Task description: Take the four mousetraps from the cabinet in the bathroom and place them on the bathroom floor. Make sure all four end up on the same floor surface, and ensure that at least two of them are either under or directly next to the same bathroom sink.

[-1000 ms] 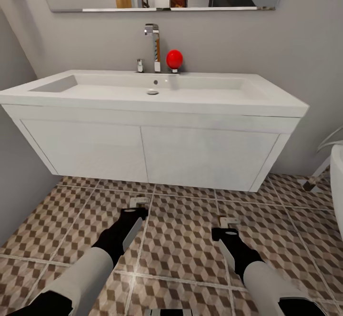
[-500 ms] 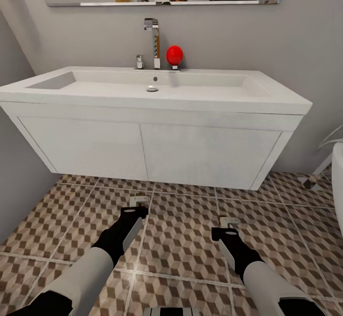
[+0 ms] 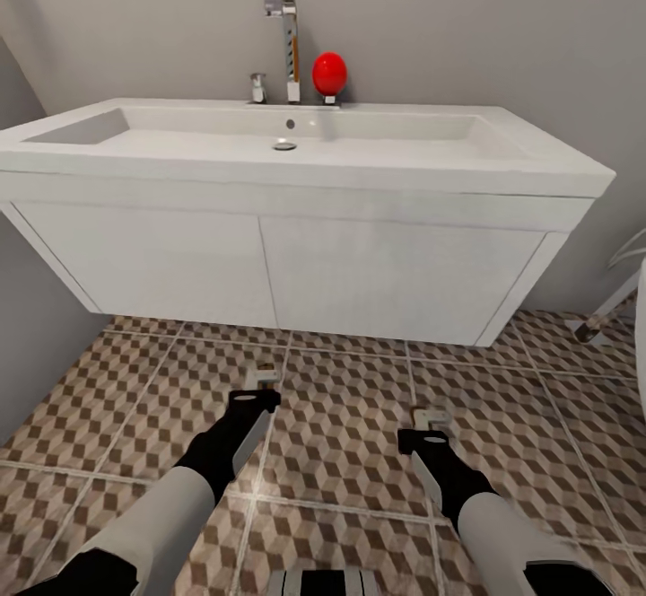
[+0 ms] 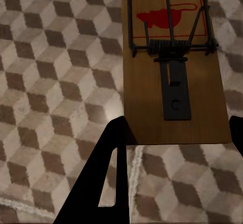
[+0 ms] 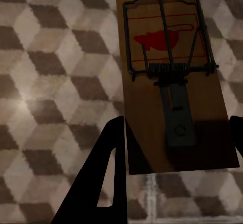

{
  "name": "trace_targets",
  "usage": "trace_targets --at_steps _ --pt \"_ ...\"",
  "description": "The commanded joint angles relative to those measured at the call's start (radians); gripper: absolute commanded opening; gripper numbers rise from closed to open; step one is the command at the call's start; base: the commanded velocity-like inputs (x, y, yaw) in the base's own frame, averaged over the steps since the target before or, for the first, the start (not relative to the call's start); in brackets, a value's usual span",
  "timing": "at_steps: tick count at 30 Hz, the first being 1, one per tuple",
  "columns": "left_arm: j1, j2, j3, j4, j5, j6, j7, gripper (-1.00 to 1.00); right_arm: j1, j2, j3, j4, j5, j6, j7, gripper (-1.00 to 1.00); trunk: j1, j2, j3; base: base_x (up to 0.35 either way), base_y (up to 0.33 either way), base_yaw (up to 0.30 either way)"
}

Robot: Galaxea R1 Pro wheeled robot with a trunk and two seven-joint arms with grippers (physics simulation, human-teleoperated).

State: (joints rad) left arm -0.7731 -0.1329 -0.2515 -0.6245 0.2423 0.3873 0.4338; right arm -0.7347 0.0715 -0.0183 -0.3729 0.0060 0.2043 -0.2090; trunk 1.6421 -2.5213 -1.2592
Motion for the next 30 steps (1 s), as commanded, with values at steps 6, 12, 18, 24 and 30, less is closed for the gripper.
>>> trace_targets --at_steps 6,12,18,24,30 --pt "0.0 -0.007 -0.007 -0.006 -0.022 -0.02 0.011 -1.0 0.0 0.001 -0.002 -0.003 0.001 0.006 -0.002 -1.0 0.002 -0.002 -0.024 0.0 0.0 0.0" --pt "-0.001 -0.009 -0.01 -0.005 -0.083 -0.159 0.011 -1.0 -0.015 0.009 -0.002 -0.06 0.005 0.011 -0.003 -1.0 0.005 -0.003 -0.047 0.0 0.0 0.0" --pt "-0.001 -0.008 -0.011 0.0 -0.109 -0.183 0.011 -1.0 -0.045 0.016 -0.002 -0.131 0.06 0.069 -0.007 -1.0 0.008 -0.005 -0.07 0.0 0.0 0.0" --pt "0.0 -0.008 -0.011 0.053 -0.107 -0.174 0.011 -1.0 -0.076 0.017 -0.003 -0.139 0.068 0.09 -0.007 -1.0 0.011 -0.006 -0.094 0.0 0.0 0.0" --pt "-0.001 -0.007 -0.008 0.086 -0.103 -0.17 0.007 -1.0 -0.082 0.019 -0.003 -0.14 0.068 0.089 -0.007 -1.0 0.011 -0.006 -0.101 0.0 0.0 0.0"
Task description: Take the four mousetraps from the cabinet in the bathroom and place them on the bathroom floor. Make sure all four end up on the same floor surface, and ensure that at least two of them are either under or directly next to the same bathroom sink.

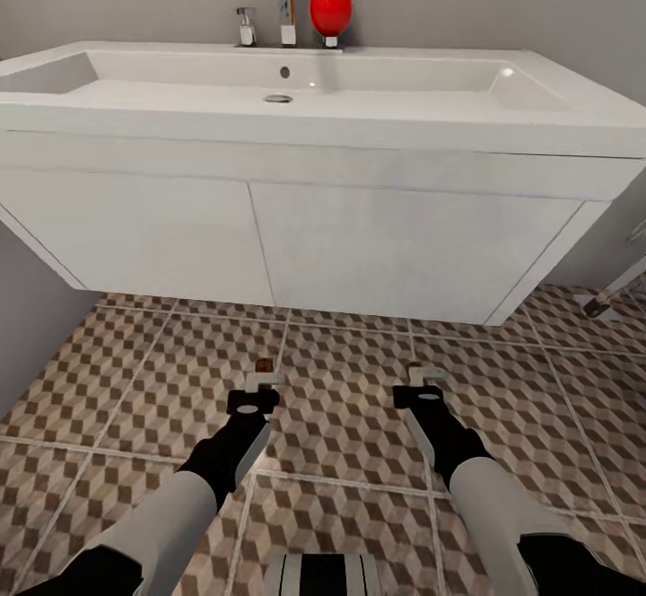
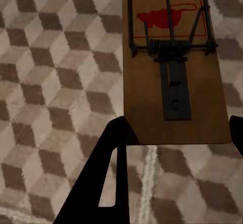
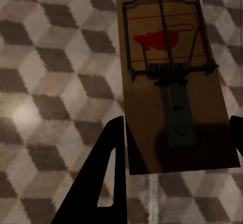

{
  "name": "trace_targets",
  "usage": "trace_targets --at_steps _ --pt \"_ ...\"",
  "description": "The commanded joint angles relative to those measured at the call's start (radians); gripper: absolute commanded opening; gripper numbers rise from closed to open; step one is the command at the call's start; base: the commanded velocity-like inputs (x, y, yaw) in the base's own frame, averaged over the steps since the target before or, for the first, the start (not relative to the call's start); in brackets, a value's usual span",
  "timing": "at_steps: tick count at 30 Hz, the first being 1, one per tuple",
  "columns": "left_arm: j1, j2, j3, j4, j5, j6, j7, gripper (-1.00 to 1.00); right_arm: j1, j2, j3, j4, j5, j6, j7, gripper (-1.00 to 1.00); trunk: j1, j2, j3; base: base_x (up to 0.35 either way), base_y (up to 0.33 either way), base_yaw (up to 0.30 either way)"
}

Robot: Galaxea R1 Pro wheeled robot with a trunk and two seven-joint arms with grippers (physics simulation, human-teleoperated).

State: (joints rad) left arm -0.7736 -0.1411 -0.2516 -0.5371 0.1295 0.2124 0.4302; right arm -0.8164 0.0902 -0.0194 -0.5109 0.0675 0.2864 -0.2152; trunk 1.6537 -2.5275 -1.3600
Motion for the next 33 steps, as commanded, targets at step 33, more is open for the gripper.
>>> trace_targets --at_steps 33 --pt "0.0 0.0 -0.011 -0.008 0.002 -0.012 -0.002 -1.0 -0.001 0.022 -0.001 -0.067 0.01 0.005 -0.05 -1.0 -0.003 0.001 0.025 0.0 0.0 -0.051"
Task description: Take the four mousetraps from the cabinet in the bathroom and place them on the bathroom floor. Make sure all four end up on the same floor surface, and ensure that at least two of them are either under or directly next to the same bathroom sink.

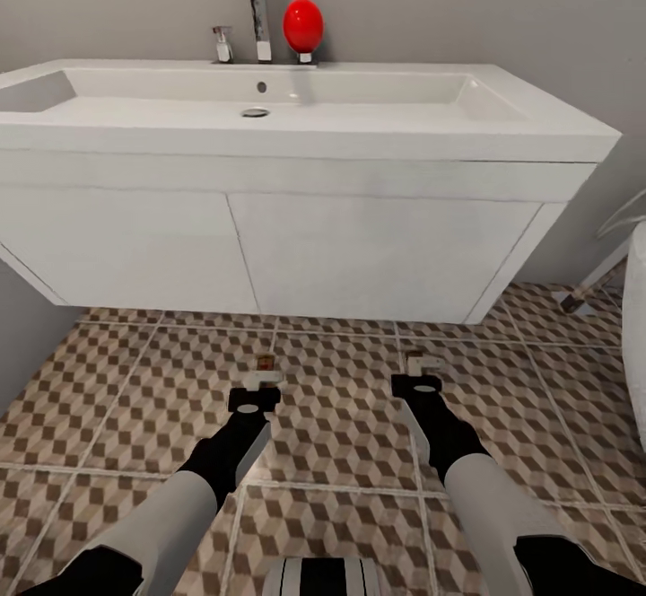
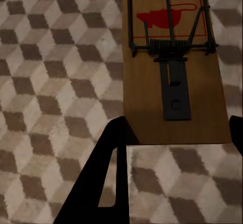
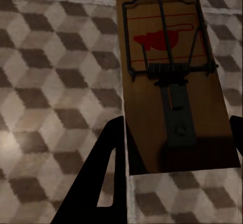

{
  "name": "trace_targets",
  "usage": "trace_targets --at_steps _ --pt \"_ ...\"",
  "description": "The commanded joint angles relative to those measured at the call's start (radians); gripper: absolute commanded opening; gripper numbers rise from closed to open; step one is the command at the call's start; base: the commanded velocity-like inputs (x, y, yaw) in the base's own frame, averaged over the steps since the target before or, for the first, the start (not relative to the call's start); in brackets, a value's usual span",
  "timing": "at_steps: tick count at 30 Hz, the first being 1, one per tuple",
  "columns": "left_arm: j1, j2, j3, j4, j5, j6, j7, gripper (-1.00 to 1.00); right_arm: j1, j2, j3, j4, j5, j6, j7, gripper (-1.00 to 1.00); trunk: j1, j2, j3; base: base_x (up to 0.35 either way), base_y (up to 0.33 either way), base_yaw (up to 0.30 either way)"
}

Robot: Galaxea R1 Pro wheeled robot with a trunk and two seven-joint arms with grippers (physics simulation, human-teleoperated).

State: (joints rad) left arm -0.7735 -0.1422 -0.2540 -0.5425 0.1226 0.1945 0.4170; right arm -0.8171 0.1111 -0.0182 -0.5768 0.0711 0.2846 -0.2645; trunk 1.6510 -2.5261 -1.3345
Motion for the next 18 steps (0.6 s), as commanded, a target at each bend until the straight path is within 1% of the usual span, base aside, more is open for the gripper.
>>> trace_targets --at_steps 1,4,6,12,15,18 --pt "-0.001 0.001 -0.008 -0.002 0.009 0.005 0.011 -1.0 0.0 0.001 -0.002 -0.003 0.007 0.007 -0.003 -1.0 0.0 0.0 0.0 0.0 0.0 -0.284" --pt "0.0 0.002 -0.008 -0.002 0.009 0.005 0.011 -1.0 0.0 0.001 -0.002 -0.005 0.007 0.007 -0.005 -1.0 0.0 0.0 0.0 0.0 0.0 -0.246" --pt "0.0 0.003 -0.008 0.0 0.01 0.005 0.01 -1.0 0.0 0.001 -0.001 -0.007 0.007 0.002 -0.005 -1.0 0.0 0.0 0.0 0.0 0.0 -0.078" --pt "-0.001 0.005 -0.009 0.003 0.013 0.007 0.009 -1.0 0.0 0.001 -0.003 -0.011 0.006 -0.002 -0.008 -1.0 0.0 0.0 0.0 0.0 0.0 -0.015" --pt "0.0 0.006 -0.008 0.005 0.017 0.018 0.008 -1.0 0.0 0.001 -0.003 -0.011 0.006 -0.004 -0.005 -1.0 0.0 0.0 0.0 0.0 0.0 -0.001" --pt "-0.001 0.008 -0.005 0.006 0.021 0.03 -0.009 -1.0 0.0 0.001 -0.002 -0.009 0.004 -0.012 -0.004 -1.0 0.0 0.0 0.0 0.0 0.0 0.0"
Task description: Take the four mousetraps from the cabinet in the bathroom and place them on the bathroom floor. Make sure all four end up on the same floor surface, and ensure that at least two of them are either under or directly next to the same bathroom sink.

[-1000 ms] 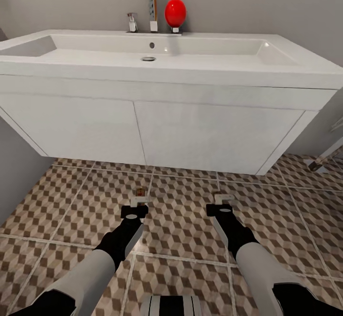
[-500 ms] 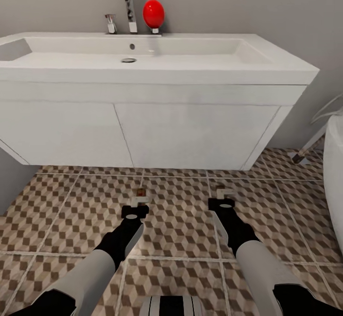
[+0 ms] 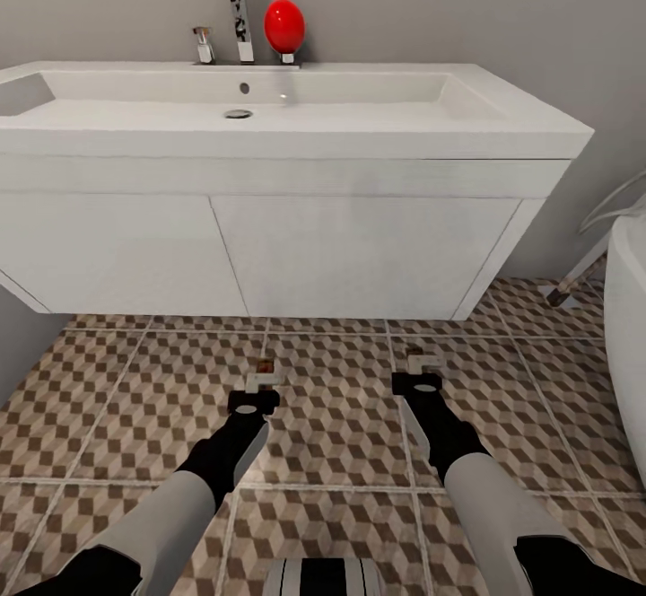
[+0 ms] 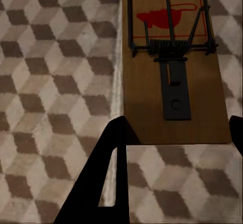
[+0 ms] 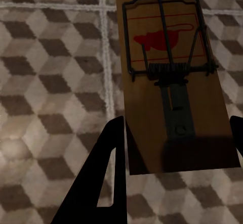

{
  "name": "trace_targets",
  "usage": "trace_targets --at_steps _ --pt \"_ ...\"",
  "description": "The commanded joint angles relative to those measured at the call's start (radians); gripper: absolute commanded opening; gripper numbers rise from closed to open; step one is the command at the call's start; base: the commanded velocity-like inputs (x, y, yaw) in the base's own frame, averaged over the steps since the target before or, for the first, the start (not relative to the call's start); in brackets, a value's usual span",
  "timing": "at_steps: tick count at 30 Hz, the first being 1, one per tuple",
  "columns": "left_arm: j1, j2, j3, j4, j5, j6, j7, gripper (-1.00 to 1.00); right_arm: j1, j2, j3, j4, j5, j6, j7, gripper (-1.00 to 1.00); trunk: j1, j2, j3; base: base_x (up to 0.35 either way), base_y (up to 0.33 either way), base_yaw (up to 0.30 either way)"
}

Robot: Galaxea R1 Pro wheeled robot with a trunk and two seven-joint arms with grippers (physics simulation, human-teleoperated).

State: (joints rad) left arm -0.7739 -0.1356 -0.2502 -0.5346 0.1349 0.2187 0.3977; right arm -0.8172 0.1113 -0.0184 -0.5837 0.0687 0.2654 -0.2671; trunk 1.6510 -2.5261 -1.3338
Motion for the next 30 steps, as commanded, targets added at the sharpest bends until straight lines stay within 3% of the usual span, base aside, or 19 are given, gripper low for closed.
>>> trace_targets --at_steps 1,3,4,7,10,18,24,30 --pt "-0.001 0.002 -0.007 -0.001 0.011 0.03 -0.014 -1.0 0.0 0.001 -0.003 0.003 0.003 -0.001 -0.001 -1.0 0.0 0.0 -0.001 0.0 0.0 0.0" --pt "-0.001 0.004 -0.006 -0.001 0.012 0.097 -0.055 -1.0 0.0 0.001 -0.003 0.007 -0.001 -0.008 -0.001 -1.0 0.0 0.0 -0.001 0.0 0.0 0.0" --pt "0.0 0.005 -0.006 -0.002 0.011 0.166 -0.075 -1.0 0.0 0.001 -0.003 0.008 -0.002 -0.01 0.0 -1.0 0.0 0.0 -0.001 0.0 0.0 0.0" --pt "-0.001 0.006 -0.006 -0.003 0.009 0.3 -0.09 -1.0 0.0 0.001 -0.002 0.01 -0.003 -0.012 0.002 -1.0 0.0 0.0 -0.001 0.0 0.0 0.0" --pt "-0.001 0.009 -0.005 -0.005 0.009 0.371 -0.095 -1.0 0.0 0.001 -0.001 0.01 -0.004 -0.012 0.003 -1.0 0.0 0.0 -0.001 0.0 0.0 0.0" --pt "-0.001 0.018 -0.003 -0.022 0.008 0.395 -0.093 -1.0 0.0 0.001 -0.001 0.011 -0.008 -0.013 0.003 -1.0 0.0 0.0 -0.001 0.0 0.0 0.0" --pt "-0.001 0.019 0.026 -0.093 0.008 0.397 -0.082 -1.0 0.0 0.001 0.0 0.012 -0.008 -0.014 0.003 -1.0 0.0 0.0 -0.001 0.0 0.0 0.0" --pt "-0.001 0.019 0.032 -0.114 0.007 0.396 -0.084 -1.0 0.0 0.001 0.0 0.012 -0.006 -0.014 0.004 -1.0 0.0 0.0 -0.001 0.0 0.0 0.0"
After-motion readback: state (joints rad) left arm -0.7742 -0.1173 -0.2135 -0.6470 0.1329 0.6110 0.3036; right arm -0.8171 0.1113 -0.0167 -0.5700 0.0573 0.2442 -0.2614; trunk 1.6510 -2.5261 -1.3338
